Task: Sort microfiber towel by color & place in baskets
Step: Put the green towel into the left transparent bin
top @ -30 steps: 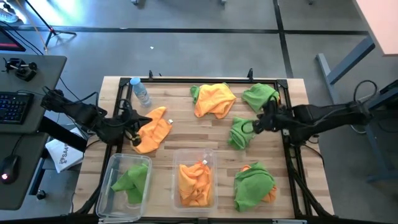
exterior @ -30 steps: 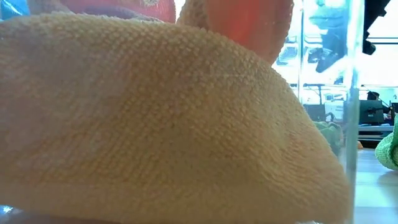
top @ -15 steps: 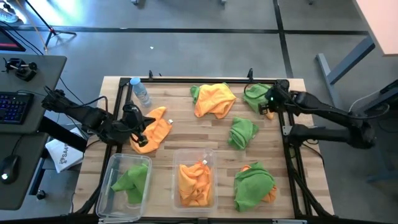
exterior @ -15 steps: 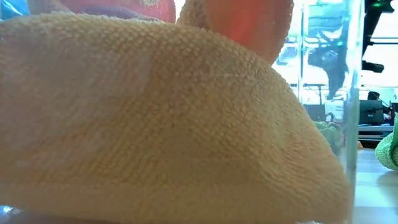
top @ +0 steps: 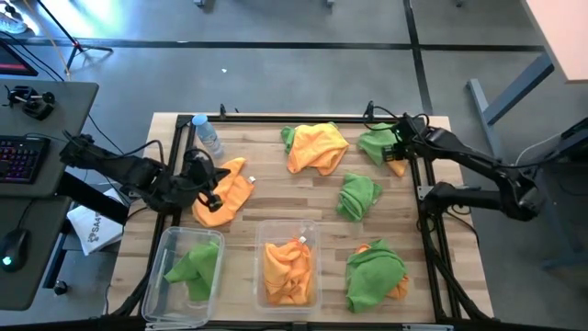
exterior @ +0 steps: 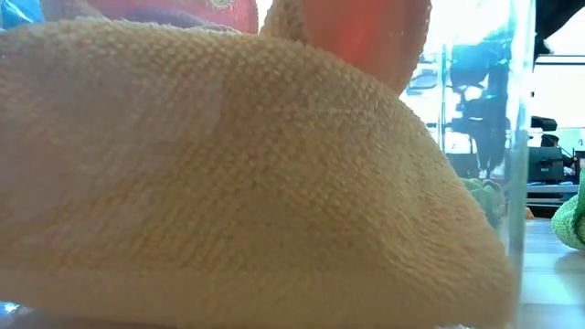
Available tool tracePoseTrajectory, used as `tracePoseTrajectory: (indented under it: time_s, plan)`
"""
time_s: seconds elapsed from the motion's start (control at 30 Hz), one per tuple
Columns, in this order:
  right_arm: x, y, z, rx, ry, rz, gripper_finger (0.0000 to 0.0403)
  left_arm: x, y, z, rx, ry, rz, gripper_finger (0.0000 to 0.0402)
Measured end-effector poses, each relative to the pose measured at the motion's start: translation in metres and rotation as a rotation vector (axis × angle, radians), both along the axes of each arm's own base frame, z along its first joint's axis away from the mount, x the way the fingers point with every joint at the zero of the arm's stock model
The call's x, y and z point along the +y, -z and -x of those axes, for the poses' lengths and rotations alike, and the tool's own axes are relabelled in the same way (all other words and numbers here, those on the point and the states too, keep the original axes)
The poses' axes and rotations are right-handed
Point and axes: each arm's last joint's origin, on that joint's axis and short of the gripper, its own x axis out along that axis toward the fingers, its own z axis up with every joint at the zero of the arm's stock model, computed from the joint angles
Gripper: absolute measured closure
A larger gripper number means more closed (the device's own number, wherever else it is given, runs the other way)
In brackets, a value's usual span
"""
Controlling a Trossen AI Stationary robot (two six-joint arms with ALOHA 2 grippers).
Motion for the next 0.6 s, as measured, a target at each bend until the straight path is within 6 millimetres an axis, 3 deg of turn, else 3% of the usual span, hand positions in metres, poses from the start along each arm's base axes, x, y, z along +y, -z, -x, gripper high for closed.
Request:
tracePoseTrajectory:
  time_s: [0.27,0.47,0.6]
  plan:
    - [-0.009,0.016,-0.005,0.128,0.039,-0.032,0.0227,0.002,0.0,-0.001,-0.016,-0.02,0.056,0.0402]
    - [-0.018,0.026,-0.012,0.152,0.021,-0.032,0.0228,0.002,0.0,-0.001,-0.016,-0.019,0.056,0.0401]
    - [-0.02,0.03,-0.014,0.16,0.022,-0.052,0.0249,0.002,0.0,-0.001,-0.016,-0.019,0.057,0.0402]
